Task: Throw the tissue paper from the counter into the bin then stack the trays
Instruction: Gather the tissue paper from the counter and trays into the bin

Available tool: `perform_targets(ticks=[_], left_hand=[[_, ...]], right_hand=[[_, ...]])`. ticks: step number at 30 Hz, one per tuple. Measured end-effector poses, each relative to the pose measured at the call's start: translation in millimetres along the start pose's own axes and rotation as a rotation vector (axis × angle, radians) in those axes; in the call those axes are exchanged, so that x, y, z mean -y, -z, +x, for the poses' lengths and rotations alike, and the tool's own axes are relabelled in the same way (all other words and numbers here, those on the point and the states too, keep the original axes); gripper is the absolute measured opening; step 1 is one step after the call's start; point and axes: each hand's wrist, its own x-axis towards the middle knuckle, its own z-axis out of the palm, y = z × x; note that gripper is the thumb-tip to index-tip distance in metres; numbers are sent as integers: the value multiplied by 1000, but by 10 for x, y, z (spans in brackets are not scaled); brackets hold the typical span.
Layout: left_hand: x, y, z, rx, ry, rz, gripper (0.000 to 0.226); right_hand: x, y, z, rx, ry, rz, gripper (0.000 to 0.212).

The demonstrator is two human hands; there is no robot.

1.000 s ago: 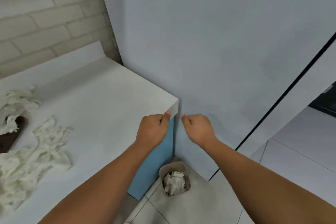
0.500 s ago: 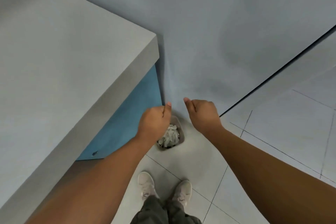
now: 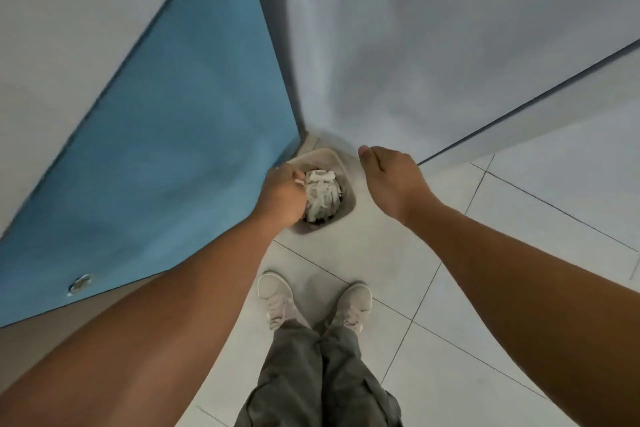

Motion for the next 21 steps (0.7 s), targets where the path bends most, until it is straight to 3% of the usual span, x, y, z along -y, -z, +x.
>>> perform_targets(ticks=[4, 10, 16, 21], left_hand=[[309, -317, 278, 74, 33, -24, 28], [603, -597, 566, 142, 39, -18, 52], [811, -596, 657, 21, 56, 46, 41], [901, -537, 563, 29, 13, 99, 39]], right_hand=[[-423, -376, 139, 118, -79, 62, 27], [-884, -933, 304, 195, -70, -60, 27], [-1039, -1266, 397, 228, -82, -82, 25], [-904, -1493, 574, 189, -32, -41, 23]])
